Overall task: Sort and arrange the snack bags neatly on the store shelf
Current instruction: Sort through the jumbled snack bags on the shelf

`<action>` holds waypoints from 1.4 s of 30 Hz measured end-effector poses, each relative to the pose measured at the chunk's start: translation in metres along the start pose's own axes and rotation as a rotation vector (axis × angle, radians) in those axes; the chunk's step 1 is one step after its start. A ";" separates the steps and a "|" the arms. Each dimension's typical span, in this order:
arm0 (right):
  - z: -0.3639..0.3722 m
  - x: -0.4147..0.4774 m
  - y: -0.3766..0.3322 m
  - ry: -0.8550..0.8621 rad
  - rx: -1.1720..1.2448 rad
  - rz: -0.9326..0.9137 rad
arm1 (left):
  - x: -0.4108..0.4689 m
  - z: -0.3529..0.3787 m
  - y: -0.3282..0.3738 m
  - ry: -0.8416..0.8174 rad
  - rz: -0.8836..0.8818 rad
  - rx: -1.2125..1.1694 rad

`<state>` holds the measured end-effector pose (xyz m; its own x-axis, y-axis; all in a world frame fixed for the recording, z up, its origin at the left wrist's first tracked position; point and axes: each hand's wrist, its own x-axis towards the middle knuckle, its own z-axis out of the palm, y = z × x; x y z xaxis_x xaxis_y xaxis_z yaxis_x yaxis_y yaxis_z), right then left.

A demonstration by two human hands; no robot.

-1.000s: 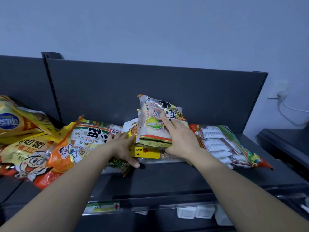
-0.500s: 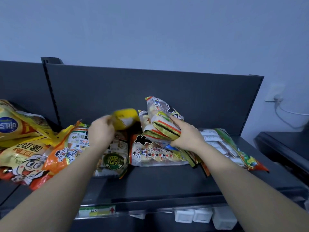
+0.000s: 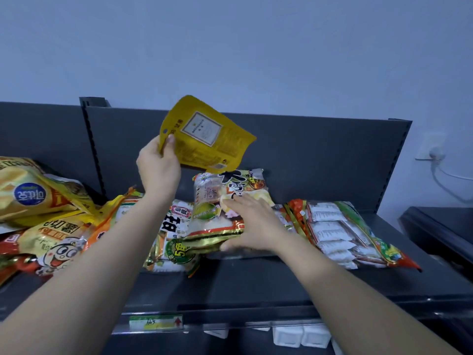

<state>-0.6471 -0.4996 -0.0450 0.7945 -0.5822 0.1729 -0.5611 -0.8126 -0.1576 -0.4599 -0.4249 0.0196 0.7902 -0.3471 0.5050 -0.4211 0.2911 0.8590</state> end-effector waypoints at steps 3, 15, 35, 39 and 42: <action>-0.008 -0.005 -0.009 0.081 0.621 0.116 | -0.015 0.003 0.001 -0.038 0.131 0.084; -0.039 0.000 -0.015 0.177 1.775 0.420 | -0.057 -0.025 -0.004 -0.507 0.314 0.218; 0.009 0.062 -0.176 -0.052 1.646 0.117 | -0.004 -0.209 -0.021 -0.260 -0.588 -0.178; 0.026 0.076 -0.218 -0.094 1.444 -0.017 | 0.021 -0.243 -0.037 -0.194 -0.427 0.016; 0.047 0.086 -0.242 -0.225 0.999 -0.178 | 0.041 -0.273 -0.039 -0.049 -0.283 0.020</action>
<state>-0.4321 -0.3523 -0.0372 0.9295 -0.3539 0.1033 -0.0648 -0.4325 -0.8993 -0.2893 -0.2070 -0.0156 0.8552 -0.4550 0.2484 -0.1964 0.1590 0.9675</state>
